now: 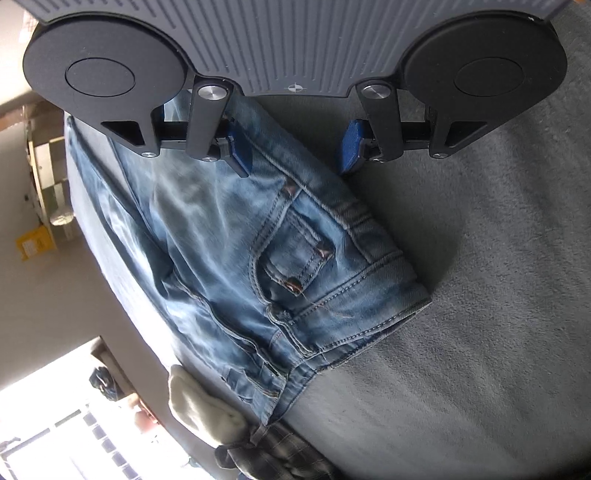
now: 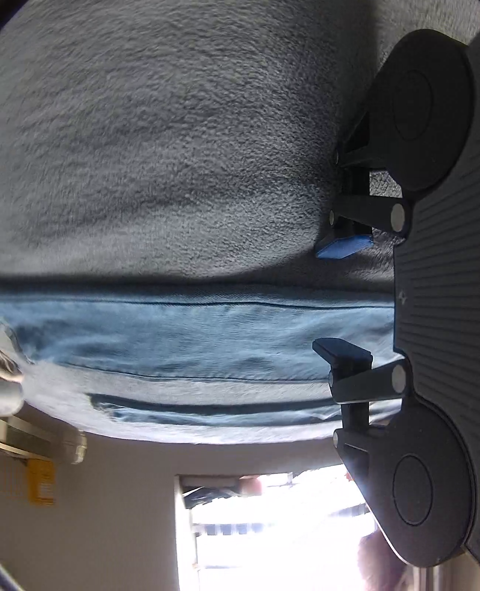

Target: Fold clothes

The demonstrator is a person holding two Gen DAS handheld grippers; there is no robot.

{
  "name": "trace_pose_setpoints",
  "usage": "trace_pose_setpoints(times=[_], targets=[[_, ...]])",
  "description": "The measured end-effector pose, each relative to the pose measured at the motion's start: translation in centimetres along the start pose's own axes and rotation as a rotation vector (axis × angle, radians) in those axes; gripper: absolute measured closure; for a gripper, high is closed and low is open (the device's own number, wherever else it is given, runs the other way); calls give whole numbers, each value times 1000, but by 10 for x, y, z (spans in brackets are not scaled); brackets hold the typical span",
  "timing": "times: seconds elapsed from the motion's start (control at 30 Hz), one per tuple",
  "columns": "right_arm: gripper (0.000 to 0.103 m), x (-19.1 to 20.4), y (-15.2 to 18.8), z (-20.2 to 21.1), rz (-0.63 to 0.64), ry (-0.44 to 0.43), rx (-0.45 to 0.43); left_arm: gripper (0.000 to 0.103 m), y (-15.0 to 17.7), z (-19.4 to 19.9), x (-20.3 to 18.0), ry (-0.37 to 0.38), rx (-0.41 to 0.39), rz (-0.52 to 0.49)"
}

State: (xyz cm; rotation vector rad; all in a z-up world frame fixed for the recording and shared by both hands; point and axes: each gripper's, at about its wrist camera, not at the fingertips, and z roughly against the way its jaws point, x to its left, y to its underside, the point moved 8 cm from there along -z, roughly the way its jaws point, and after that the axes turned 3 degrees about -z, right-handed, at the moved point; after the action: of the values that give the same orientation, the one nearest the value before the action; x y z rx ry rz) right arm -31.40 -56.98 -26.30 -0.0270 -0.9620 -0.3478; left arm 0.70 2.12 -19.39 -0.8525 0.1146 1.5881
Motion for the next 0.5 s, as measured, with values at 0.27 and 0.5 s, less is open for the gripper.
trace_pose_setpoints(times=[0.27, 0.5], targets=[[53, -6, -7, -5, -60, -78, -77, 51, -5, -4, -6, -21, -34, -28], [53, -3, -9, -14, -64, -108, -81, 51, 0, -2, -6, -22, -62, -16]])
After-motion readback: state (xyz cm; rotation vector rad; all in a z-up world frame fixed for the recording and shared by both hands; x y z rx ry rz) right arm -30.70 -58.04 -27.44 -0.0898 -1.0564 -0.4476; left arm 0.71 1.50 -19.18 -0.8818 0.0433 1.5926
